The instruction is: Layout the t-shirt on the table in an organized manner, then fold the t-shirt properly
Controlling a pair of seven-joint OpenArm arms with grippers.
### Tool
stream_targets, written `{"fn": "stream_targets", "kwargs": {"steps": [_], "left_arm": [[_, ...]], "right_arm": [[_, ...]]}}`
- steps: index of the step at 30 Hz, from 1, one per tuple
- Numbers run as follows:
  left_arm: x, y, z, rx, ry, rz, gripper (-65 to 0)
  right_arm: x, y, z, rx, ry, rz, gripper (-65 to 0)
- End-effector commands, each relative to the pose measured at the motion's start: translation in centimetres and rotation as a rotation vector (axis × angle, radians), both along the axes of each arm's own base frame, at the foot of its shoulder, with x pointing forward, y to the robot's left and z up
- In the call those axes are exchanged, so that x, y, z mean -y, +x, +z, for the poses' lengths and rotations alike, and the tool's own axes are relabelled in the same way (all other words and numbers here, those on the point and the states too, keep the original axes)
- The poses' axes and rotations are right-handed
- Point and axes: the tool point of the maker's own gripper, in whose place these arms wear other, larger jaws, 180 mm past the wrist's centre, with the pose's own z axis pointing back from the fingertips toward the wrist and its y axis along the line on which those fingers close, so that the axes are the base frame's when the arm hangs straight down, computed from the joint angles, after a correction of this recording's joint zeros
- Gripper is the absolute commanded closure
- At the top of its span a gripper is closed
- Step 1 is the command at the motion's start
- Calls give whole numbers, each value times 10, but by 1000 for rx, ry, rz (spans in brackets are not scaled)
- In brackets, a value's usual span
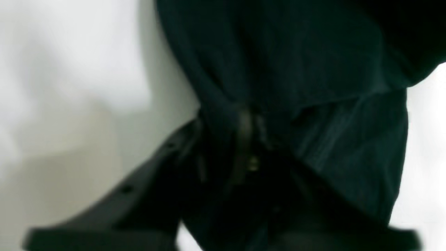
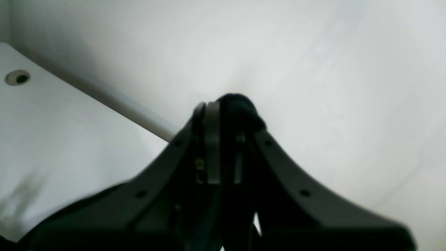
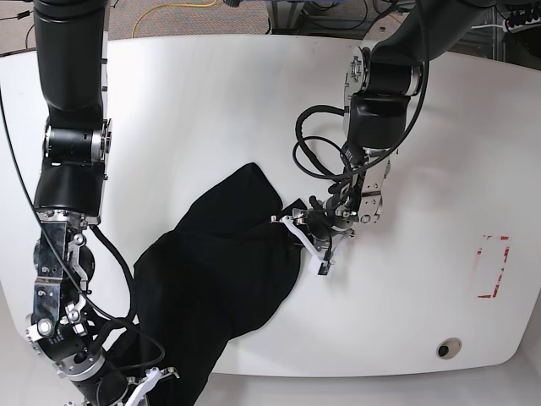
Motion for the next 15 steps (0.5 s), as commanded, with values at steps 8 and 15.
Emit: {"fn": "stream_targets", "kwargs": {"steps": [8, 15], "left_arm": [[-11, 11, 9, 28, -2, 40, 0], [-45, 27, 32, 98, -21, 135, 0]], "right_arm": [[1, -3, 35, 91, 19, 9, 0], [-4, -10, 43, 120, 9, 20, 0]]}}
